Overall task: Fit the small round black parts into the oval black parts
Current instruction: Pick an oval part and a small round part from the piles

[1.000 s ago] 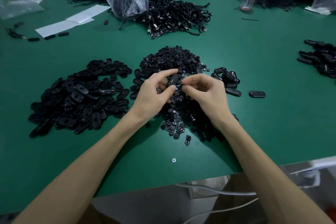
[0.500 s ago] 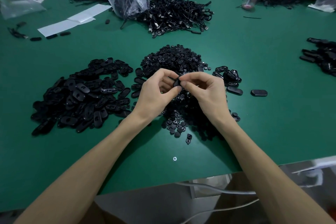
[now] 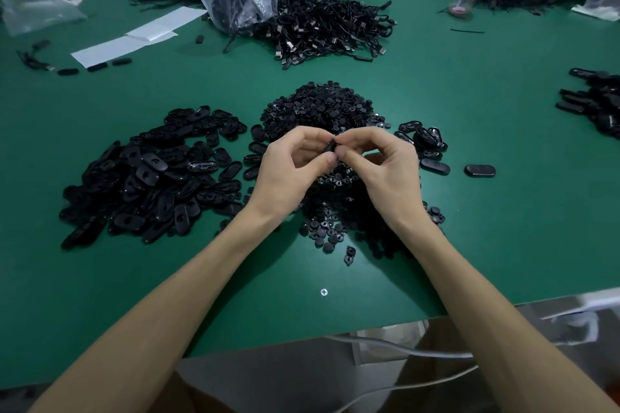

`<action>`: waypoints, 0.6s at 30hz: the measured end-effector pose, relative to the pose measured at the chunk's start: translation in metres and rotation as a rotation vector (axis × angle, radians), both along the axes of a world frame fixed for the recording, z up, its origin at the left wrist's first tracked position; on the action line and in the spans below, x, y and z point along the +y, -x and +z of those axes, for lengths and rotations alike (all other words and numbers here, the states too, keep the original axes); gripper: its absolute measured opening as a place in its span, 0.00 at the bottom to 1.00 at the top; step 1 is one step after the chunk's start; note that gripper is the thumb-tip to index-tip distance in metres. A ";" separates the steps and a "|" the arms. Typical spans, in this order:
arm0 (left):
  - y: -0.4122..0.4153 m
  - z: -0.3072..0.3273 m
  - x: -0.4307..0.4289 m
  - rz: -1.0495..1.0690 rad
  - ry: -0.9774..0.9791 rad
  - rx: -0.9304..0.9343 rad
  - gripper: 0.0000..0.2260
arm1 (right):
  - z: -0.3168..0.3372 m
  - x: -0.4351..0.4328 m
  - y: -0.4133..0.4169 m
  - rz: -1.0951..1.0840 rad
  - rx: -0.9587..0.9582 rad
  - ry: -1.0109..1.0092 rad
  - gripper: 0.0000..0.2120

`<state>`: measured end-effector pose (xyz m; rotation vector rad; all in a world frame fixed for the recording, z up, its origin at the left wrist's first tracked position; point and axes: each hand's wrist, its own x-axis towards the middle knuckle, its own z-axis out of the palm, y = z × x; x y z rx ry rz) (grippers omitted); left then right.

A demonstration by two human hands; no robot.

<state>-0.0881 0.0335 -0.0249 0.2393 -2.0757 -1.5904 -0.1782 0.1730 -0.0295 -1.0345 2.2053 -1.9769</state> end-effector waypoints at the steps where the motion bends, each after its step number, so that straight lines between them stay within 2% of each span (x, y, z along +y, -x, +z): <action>1: 0.000 0.000 0.000 -0.001 -0.026 -0.001 0.11 | 0.000 0.000 -0.001 -0.010 0.018 -0.016 0.06; 9: 0.002 -0.002 0.001 -0.002 -0.148 0.018 0.10 | 0.002 0.000 -0.002 -0.060 0.090 -0.039 0.06; 18: 0.001 -0.001 0.000 -0.041 -0.297 0.013 0.10 | 0.000 0.000 0.000 -0.076 0.062 -0.022 0.04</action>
